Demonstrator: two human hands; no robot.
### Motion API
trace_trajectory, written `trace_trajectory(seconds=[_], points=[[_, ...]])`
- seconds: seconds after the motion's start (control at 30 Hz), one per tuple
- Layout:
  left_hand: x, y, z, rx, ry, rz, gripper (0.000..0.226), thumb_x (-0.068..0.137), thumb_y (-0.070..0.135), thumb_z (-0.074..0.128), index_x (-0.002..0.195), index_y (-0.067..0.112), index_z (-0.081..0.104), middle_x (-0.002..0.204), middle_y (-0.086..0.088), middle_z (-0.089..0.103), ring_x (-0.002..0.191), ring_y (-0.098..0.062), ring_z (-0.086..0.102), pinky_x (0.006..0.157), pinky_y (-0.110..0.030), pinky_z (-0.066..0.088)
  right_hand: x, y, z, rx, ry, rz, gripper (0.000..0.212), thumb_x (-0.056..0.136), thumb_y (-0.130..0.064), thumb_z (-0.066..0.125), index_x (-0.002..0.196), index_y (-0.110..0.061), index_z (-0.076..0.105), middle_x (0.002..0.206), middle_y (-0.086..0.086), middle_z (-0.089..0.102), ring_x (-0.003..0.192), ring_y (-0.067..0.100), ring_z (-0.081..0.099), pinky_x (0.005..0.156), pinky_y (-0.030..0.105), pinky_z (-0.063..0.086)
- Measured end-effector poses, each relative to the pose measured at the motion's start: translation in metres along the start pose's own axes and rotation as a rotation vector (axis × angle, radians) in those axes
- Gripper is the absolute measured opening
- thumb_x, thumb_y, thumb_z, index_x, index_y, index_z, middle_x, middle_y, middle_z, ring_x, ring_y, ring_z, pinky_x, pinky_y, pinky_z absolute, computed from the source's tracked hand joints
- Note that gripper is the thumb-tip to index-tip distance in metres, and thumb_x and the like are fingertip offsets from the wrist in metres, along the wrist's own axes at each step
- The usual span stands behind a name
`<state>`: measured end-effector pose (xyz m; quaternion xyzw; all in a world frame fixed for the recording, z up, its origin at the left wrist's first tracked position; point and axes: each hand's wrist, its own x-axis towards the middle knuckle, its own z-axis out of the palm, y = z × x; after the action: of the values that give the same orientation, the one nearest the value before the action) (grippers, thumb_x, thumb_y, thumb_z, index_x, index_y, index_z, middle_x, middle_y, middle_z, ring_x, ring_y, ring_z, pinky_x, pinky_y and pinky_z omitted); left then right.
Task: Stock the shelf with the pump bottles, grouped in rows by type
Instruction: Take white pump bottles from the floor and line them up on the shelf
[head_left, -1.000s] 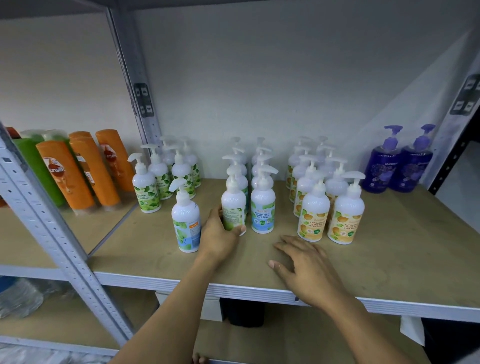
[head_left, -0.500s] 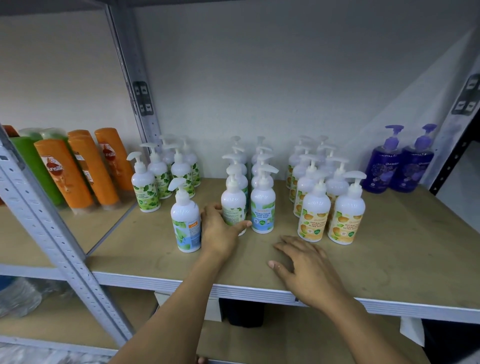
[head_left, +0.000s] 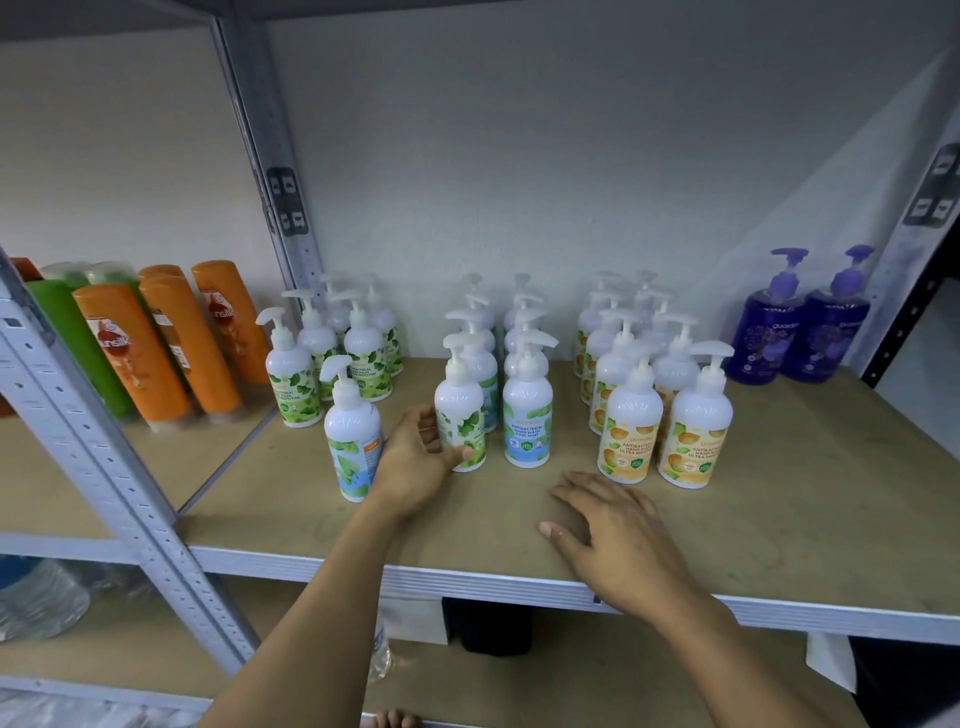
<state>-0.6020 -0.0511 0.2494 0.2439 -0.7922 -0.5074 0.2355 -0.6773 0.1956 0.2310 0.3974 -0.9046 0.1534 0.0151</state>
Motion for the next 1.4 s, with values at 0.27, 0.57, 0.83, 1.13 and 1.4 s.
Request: trace_trajectory(seconds=[0.27, 0.57, 0.83, 1.13, 1.4], points=[[-0.005, -0.001, -0.001, -0.068, -0.051, 0.012, 0.068, 0.082, 0.016, 0.083, 0.136, 0.028, 0.042, 0.118, 0.020, 0.058, 0.108, 0.005, 0.058, 0.085, -0.008, 0.046, 0.001, -0.001, 0.000, 0.022, -0.003, 0.002, 0.082, 0.079, -0.075, 0.015, 0.144, -0.037, 0.048, 0.157, -0.015, 0.036, 0.146, 0.008, 0.028, 0.118, 0.034, 0.020], [-0.037, 0.020, -0.003, 0.243, 0.110, 0.161, 0.062, 0.084, 0.019, 0.080, 0.139, 0.017, 0.049, 0.122, 0.013, 0.055, 0.110, -0.005, 0.054, 0.090, -0.021, 0.044, 0.001, -0.002, -0.001, -0.002, -0.001, -0.006, 0.082, 0.079, -0.074, 0.012, 0.147, -0.038, 0.043, 0.157, -0.014, 0.036, 0.145, 0.008, 0.028, 0.117, 0.032, 0.018], [-0.071, 0.021, -0.055, 0.165, 0.710, 0.129, 0.025, 0.084, 0.019, 0.076, 0.102, 0.022, 0.058, 0.104, 0.000, 0.054, 0.083, -0.011, 0.051, 0.074, -0.027, 0.038, 0.000, -0.021, 0.002, 0.022, 0.009, -0.058, 0.079, 0.082, -0.070, 0.015, 0.147, -0.035, 0.044, 0.155, -0.013, 0.040, 0.144, 0.006, 0.029, 0.117, 0.032, 0.020], [-0.055, -0.024, -0.089, 0.041, 0.180, -0.068, 0.048, 0.084, 0.015, 0.081, 0.125, 0.020, 0.057, 0.113, 0.007, 0.069, 0.100, -0.001, 0.064, 0.097, -0.034, 0.054, 0.028, -0.091, 0.008, 0.458, 0.110, -0.005, 0.080, 0.090, -0.040, 0.070, 0.156, -0.024, 0.028, 0.146, 0.002, 0.051, 0.130, 0.020, 0.051, 0.101, 0.028, 0.041], [-0.070, -0.034, -0.105, 0.089, 0.173, 0.031, 0.049, 0.080, 0.017, 0.084, 0.121, 0.026, 0.057, 0.107, 0.014, 0.069, 0.093, 0.008, 0.062, 0.076, -0.006, 0.047, 0.080, -0.117, 0.044, 0.543, 0.341, 0.171, 0.053, 0.084, -0.031, 0.074, 0.131, -0.019, 0.053, 0.112, 0.009, 0.065, 0.097, 0.030, 0.066, 0.079, 0.039, 0.054]])
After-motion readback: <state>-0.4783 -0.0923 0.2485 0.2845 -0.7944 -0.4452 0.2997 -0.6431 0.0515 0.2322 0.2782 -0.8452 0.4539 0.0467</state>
